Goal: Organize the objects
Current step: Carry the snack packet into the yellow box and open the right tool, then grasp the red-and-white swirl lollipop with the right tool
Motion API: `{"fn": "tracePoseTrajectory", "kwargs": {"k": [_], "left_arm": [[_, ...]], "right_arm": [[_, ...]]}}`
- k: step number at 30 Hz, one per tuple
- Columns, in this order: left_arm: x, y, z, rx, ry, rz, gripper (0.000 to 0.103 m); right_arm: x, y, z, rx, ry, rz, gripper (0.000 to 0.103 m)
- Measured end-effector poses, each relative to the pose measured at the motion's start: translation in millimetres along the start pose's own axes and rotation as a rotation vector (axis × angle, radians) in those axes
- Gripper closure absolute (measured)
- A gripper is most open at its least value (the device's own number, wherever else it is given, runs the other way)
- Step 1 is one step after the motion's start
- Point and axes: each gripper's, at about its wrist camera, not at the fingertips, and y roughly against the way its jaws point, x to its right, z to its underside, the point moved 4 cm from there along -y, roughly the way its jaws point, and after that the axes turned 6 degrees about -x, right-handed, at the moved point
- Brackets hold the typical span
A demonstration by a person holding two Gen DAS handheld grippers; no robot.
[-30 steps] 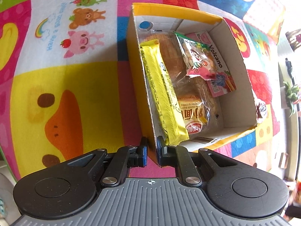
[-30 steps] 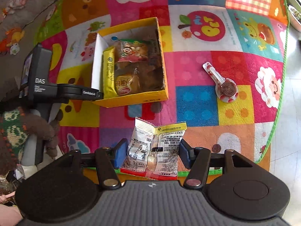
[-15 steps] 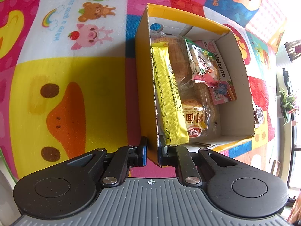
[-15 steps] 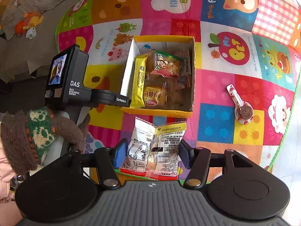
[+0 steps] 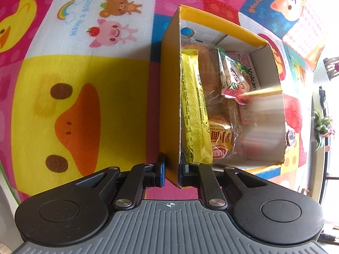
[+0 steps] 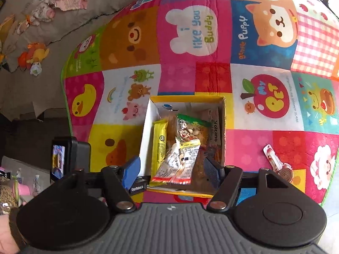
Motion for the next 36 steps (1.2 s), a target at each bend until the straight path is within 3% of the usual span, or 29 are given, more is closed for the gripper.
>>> {"fn": "tracePoseTrajectory", "kwargs": {"k": [8, 11, 14, 17, 26, 28, 30, 36], "left_arm": [[6.3, -7.3, -5.4, -0.007, 0.036, -0.047, 0.089], [8.7, -10.7, -6.8, -0.012, 0.054, -0.077, 0.09], [10.2, -14.1, -7.8, -0.018, 0.079, -0.105, 0.091], [11.1, -16.8, -8.4, -0.017, 0.107, -0.136, 0.092], [19.9, -25.0, -5.5, 0.0, 0.168, -0.223, 0.093], [22.4, -26.5, -4.9, 0.005, 0.179, -0.232, 0.093], [22.8, -26.8, -4.4, 0.01, 0.192, -0.24, 0.093], [24.0, -27.9, -2.4, 0.02, 0.229, -0.262, 0.093]], "right_arm": [[92.4, -27.7, 65.6, -0.126, -0.03, 0.157, 0.034], [136.9, -29.6, 82.2, -0.147, -0.09, 0.172, 0.034], [176.0, -30.5, 84.3, -0.152, -0.128, 0.169, 0.034], [200.8, -39.7, 74.8, -0.158, -0.076, 0.178, 0.034], [219.2, -102.2, 34.5, -0.179, 0.193, 0.173, 0.034], [219.8, -116.8, 29.6, -0.2, 0.198, 0.145, 0.039], [220.6, -129.3, 27.1, -0.22, 0.199, 0.13, 0.053], [221.6, -132.3, 30.5, -0.241, 0.15, 0.066, 0.055]]}}
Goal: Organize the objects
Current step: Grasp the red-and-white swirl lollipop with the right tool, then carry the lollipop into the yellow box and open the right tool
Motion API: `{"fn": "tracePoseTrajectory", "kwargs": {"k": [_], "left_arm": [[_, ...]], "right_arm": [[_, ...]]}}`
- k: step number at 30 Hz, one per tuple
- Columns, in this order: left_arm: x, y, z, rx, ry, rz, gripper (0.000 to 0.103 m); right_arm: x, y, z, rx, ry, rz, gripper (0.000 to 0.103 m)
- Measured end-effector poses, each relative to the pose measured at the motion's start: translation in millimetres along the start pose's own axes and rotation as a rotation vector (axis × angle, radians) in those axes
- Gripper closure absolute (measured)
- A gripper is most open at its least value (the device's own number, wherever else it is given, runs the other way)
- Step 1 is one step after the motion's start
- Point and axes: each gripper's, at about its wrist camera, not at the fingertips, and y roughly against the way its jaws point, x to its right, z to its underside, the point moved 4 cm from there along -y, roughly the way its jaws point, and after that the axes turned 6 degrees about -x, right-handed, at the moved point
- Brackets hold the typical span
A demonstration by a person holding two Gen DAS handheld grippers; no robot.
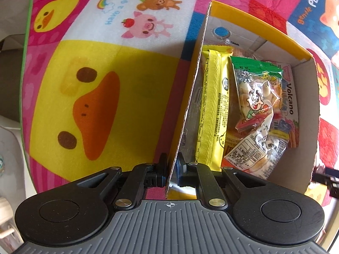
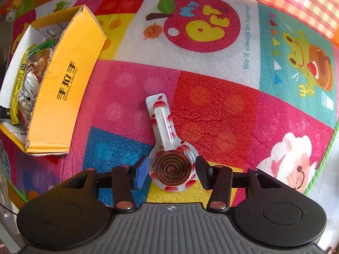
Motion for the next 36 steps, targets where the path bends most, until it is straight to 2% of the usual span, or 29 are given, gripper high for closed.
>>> {"fn": "tracePoseTrajectory", "kwargs": {"k": [3, 5, 7, 9, 12, 16, 20, 23, 25, 26, 27, 28, 30, 32, 36], "left_arm": [[-0.3, 0.7, -0.3, -0.005, 0.004, -0.009, 0.093], [0.8, 0.7, -0.3, -0.012, 0.004, -0.003, 0.093], [3.4, 1.0, 0.6, -0.017, -0.008, 0.005, 0.093], [5.3, 0.3, 1.4, -0.018, -0.02, 0.012, 0.093], [5.1, -0.4, 1.5, -0.018, -0.018, 0.024, 0.093], [0.6, -2.2, 1.4, -0.023, -0.039, 0.053, 0.093], [-6.4, -6.4, -0.2, -0.031, -0.049, 0.078, 0.093], [-11.4, -10.0, -0.8, -0.041, -0.065, 0.09, 0.093], [-12.6, -11.7, -2.1, -0.05, -0.074, 0.104, 0.092], [-13.6, -12.2, -2.6, -0.054, -0.078, 0.106, 0.092], [-13.4, -13.2, -3.2, -0.058, -0.084, 0.111, 0.092], [-14.2, -13.2, -3.8, -0.06, -0.094, 0.115, 0.092], [-12.8, -16.1, -4.2, -0.073, -0.118, 0.126, 0.091], [-13.5, -17.2, -5.0, -0.086, -0.148, 0.141, 0.091], [-11.4, -22.5, -10.2, -0.11, -0.196, 0.16, 0.09]], "right_arm": [[-4.9, 4.3, 7.8, -0.012, -0.005, -0.042, 0.055], [-6.3, 6.4, 13.5, -0.046, -0.042, -0.139, 0.055], [-1.3, 14.0, 19.7, -0.047, -0.135, -0.26, 0.055], [9.7, 23.6, 25.6, -0.016, -0.221, -0.295, 0.055], [26.8, 30.5, 33.5, 0.012, -0.296, -0.233, 0.054], [32.1, 26.7, 33.2, 0.023, -0.307, -0.175, 0.053], [15.0, 20.2, 20.3, 0.056, -0.237, -0.132, 0.05], [-1.6, -5.8, 11.9, 0.017, -0.171, -0.07, 0.046], [-13.0, -13.3, 10.4, 0.027, -0.131, -0.015, 0.037], [-19.2, -13.5, 10.4, 0.02, -0.127, 0.024, 0.038], [-23.1, -13.6, 11.2, 0.009, -0.123, 0.051, 0.047], [-26.1, -12.0, 12.0, -0.007, -0.119, 0.066, 0.052], [-27.9, -5.7, 17.0, -0.041, -0.171, 0.028, 0.052], [-31.6, 11.1, 24.0, -0.027, -0.215, 0.021, 0.052], [-40.3, 52.1, 43.5, -0.007, -0.36, -0.065, 0.052]]}}
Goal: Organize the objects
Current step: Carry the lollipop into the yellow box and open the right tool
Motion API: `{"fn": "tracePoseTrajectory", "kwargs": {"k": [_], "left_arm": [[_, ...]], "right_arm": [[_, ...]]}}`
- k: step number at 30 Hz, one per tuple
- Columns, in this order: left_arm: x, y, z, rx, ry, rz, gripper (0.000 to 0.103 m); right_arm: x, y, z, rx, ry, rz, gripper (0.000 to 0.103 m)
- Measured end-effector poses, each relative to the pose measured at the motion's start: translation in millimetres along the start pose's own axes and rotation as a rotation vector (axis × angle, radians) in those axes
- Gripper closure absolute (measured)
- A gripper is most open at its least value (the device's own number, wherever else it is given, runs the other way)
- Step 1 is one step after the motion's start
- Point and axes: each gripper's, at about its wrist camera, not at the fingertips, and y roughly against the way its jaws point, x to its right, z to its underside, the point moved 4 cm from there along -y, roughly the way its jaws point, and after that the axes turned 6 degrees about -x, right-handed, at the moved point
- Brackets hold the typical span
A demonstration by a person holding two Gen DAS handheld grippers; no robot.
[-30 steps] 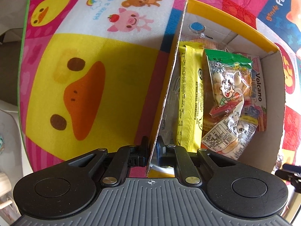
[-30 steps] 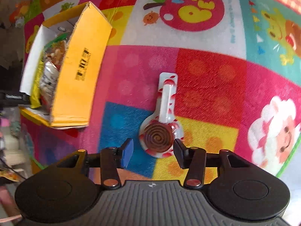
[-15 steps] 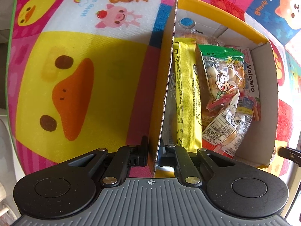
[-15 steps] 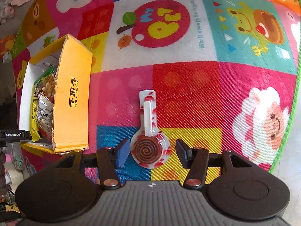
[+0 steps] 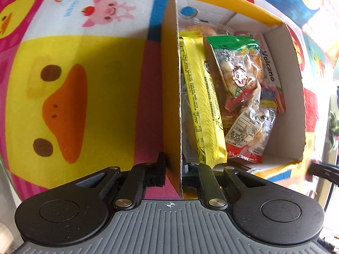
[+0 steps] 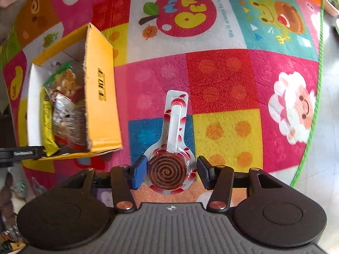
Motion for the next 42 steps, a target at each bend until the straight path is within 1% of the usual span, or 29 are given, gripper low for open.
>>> {"fn": "tracePoseTrajectory", "kwargs": {"k": [2, 4, 8, 12, 16, 19, 21, 25, 31, 34, 37, 39, 42], "left_arm": [[-0.3, -4.0, -6.3, -0.015, 0.003, 0.024, 0.088], [2.1, -4.6, -15.1, -0.014, 0.0, 0.052, 0.087], [13.4, -6.2, -37.9, 0.024, -0.065, 0.068, 0.085], [16.7, -5.7, -53.7, 0.068, -0.097, 0.069, 0.085], [11.9, -5.6, -54.6, 0.085, -0.108, 0.08, 0.084], [2.0, -3.7, -48.0, 0.085, -0.089, 0.098, 0.084], [-2.5, -2.8, -44.9, 0.084, -0.086, 0.105, 0.083], [-6.4, 2.3, -41.8, 0.084, -0.069, 0.114, 0.083], [-12.3, -1.9, -41.7, 0.077, -0.043, 0.124, 0.083], [-13.2, -5.2, -43.8, 0.078, -0.031, 0.128, 0.083], [-17.5, -0.8, -44.2, 0.081, -0.028, 0.126, 0.083], [-18.2, 3.0, -43.0, 0.084, -0.022, 0.126, 0.083], [-20.8, 3.5, -43.7, 0.089, -0.011, 0.133, 0.082]], "right_arm": [[-9.0, 16.1, 13.0, 0.001, -0.036, -0.025, 0.052], [-19.1, 28.7, 27.8, 0.008, -0.043, -0.018, 0.052], [-40.5, 49.0, 50.5, 0.025, -0.055, -0.008, 0.052], [-62.3, 62.9, 75.3, 0.027, -0.041, -0.012, 0.052], [-89.2, 66.2, 96.3, 0.006, -0.001, -0.025, 0.052], [-107.4, 66.1, 101.5, -0.006, 0.046, -0.018, 0.052], [-115.6, 70.4, 97.4, -0.001, 0.07, -0.02, 0.052], [-129.0, 92.1, 77.3, 0.036, 0.125, -0.01, 0.052], [-141.0, 136.6, 23.3, 0.152, 0.176, -0.003, 0.052], [-145.9, 149.2, -7.4, 0.208, 0.193, 0.019, 0.052], [-151.9, 151.7, -38.0, 0.252, 0.208, 0.022, 0.051], [-152.2, 145.3, -53.7, 0.259, 0.204, 0.03, 0.051], [-150.5, 132.1, -62.6, 0.253, 0.201, 0.039, 0.05]]}}
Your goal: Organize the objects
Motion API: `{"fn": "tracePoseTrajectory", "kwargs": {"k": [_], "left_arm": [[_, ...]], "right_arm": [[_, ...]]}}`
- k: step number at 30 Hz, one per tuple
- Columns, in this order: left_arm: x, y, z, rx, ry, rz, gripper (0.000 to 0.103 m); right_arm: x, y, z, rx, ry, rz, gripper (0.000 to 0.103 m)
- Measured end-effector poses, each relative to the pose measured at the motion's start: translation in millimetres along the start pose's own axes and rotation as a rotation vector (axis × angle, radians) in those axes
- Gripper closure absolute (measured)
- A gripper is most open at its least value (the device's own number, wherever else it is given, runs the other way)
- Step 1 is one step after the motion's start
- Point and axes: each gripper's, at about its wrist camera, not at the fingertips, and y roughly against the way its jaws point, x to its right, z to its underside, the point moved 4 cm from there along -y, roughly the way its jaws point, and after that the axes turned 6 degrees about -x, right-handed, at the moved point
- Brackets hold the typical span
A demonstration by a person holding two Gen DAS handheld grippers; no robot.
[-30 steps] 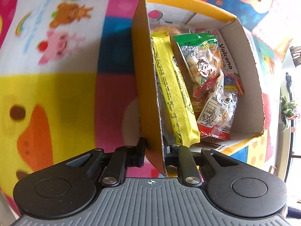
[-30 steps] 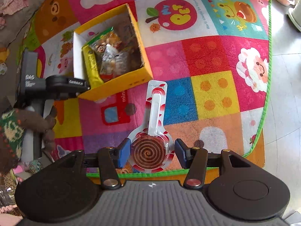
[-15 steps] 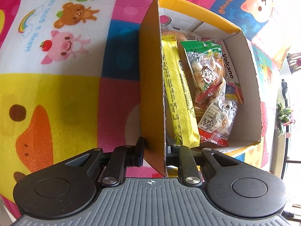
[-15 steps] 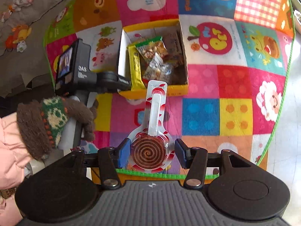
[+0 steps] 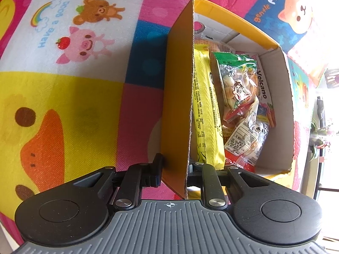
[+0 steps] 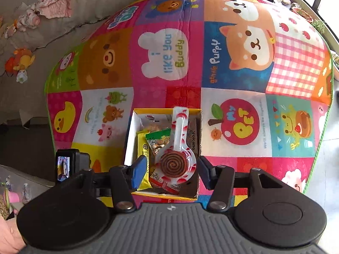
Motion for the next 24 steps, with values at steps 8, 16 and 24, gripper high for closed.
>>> {"fn": "tracePoseTrajectory", "kwargs": {"k": [8, 16, 24], "left_arm": [[7.0, -2.0, -3.4, 0.014, 0.007, -0.008, 0.082], [26.1, -2.5, -32.9, 0.132, 0.039, -0.048, 0.085], [80.8, -8.6, -61.0, 0.34, -0.158, -0.144, 0.088]], "right_arm": [[18.6, -49.0, 50.2, -0.118, 0.034, 0.055, 0.042], [37.1, -110.3, 85.4, -0.096, 0.179, 0.113, 0.042], [81.2, -142.1, 46.7, 0.196, 0.165, 0.115, 0.042]]}}
